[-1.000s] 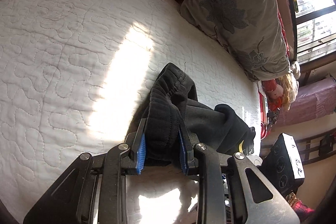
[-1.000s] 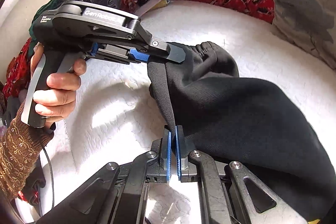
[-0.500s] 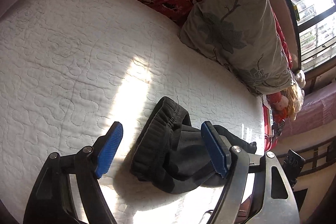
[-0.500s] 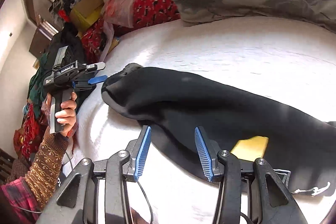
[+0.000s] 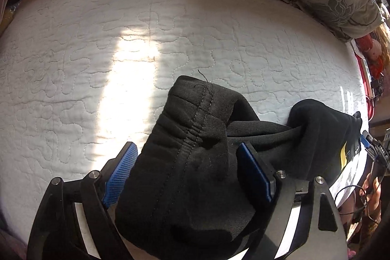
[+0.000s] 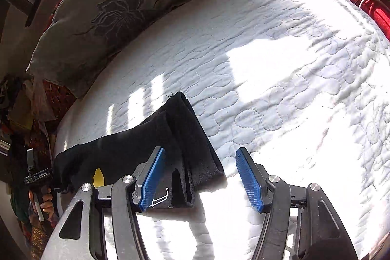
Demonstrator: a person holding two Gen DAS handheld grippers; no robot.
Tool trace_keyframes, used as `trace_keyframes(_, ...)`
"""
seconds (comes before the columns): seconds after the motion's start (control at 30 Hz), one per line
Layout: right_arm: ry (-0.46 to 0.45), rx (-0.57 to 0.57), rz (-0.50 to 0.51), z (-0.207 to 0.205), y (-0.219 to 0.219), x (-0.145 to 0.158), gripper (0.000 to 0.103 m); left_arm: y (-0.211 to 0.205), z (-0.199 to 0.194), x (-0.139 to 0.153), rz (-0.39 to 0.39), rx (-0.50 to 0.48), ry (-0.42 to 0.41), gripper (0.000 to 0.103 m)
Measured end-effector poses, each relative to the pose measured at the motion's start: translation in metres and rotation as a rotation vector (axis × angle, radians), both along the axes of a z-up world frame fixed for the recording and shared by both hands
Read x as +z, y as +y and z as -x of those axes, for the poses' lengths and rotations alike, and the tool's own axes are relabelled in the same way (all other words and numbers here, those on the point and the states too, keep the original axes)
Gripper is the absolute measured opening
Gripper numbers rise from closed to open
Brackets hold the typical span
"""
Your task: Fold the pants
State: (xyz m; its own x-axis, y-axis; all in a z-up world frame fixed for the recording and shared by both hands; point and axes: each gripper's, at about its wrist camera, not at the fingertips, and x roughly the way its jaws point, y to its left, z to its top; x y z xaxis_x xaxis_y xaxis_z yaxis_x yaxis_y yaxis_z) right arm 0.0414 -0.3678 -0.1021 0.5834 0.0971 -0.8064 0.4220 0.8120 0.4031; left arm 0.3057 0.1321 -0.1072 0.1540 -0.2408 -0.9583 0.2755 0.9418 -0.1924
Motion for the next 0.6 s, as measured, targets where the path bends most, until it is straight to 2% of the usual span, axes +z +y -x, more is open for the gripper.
trace_keyframes(0.03, -0.015, 0.008, -0.016, -0.004, 0.000, -0.003, 0.072, -0.001, 0.001, 0.000, -0.003, 0.004, -0.002, 0.088)
trace_keyframes(0.07, -0.016, 0.027, -0.045, -0.010, 0.004, -0.007, 0.082, 0.000, 0.002, -0.001, 0.001, 0.013, 0.000, 0.089)
trace_keyframes(0.1, -0.024, 0.041, -0.048, -0.013, 0.009, -0.008, 0.086, 0.001, 0.002, -0.002, 0.011, 0.026, 0.002, 0.090)
trace_keyframes(0.17, -0.046, 0.133, -0.042, -0.020, 0.022, -0.007, 0.083, 0.004, 0.002, -0.003, 0.026, 0.062, 0.010, 0.091)
trace_keyframes(0.23, 0.001, 0.205, 0.131, -0.026, 0.044, -0.006, 0.063, 0.007, 0.004, -0.004, 0.022, 0.119, 0.014, 0.091)
trace_keyframes(0.27, 0.029, 0.243, 0.208, -0.029, 0.054, -0.008, 0.032, 0.007, 0.006, -0.004, 0.013, 0.148, 0.011, 0.089)
trace_keyframes(0.3, 0.026, 0.249, 0.218, -0.028, 0.055, -0.007, 0.021, 0.008, 0.010, -0.003, 0.005, 0.182, 0.006, 0.086)
trace_keyframes(0.37, -0.002, 0.202, 0.125, -0.024, 0.042, -0.001, 0.016, 0.012, 0.022, 0.000, 0.007, 0.235, 0.002, 0.071)
trace_keyframes(0.47, -0.043, 0.173, -0.019, -0.016, 0.024, 0.005, 0.015, 0.025, 0.040, 0.003, 0.074, 0.342, 0.065, 0.054)
trace_keyframes(0.53, -0.064, 0.150, -0.156, -0.011, 0.010, 0.004, 0.015, 0.035, 0.053, 0.000, 0.159, 0.428, 0.152, 0.049)
trace_keyframes(0.6, -0.104, 0.103, -0.292, -0.005, -0.007, 0.003, 0.014, 0.040, 0.067, -0.001, 0.203, 0.476, 0.201, 0.045)
